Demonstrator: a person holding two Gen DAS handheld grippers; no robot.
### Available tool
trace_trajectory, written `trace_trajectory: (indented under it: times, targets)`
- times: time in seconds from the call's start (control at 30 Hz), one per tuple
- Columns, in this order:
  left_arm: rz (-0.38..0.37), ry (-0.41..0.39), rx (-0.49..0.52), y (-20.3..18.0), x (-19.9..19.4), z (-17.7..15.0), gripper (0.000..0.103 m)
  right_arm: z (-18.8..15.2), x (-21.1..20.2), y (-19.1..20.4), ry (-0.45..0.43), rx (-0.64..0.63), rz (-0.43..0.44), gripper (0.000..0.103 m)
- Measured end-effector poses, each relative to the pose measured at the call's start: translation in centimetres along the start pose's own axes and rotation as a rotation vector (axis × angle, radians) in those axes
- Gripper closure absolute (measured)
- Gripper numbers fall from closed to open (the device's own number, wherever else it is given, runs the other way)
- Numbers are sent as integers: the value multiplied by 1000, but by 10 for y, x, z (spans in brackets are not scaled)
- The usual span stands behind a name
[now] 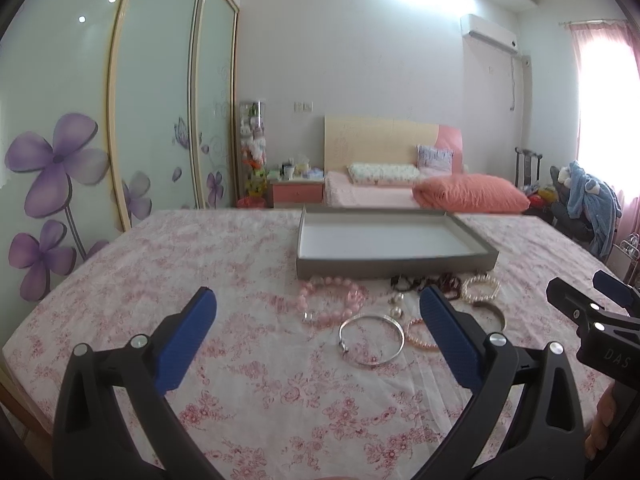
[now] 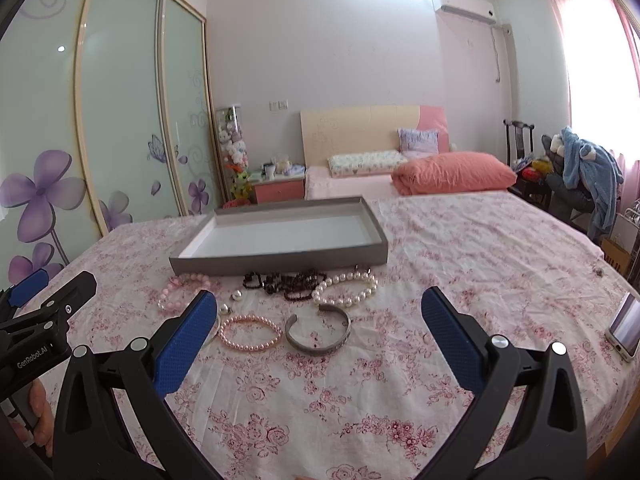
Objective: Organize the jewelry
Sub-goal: 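Grasp the silver clasp bangle with the left tool while the right tool grasps the grey cuff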
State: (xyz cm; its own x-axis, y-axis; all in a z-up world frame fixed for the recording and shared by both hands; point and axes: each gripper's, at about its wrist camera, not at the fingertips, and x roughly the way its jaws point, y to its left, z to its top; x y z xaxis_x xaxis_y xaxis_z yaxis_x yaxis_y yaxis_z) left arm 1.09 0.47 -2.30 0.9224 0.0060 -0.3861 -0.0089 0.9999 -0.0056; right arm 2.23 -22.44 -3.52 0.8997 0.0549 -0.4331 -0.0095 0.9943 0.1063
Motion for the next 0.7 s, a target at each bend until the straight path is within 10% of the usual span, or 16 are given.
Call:
trace_trajectory:
  times: [0.33,0.7]
  targets:
    - [-81,360,-53,14,60,-16,4,-18,78,-23,420,63,4,10]
    - [-131,497,-3,0,92,-23,4,-9,104,0,508,-84,-6,18]
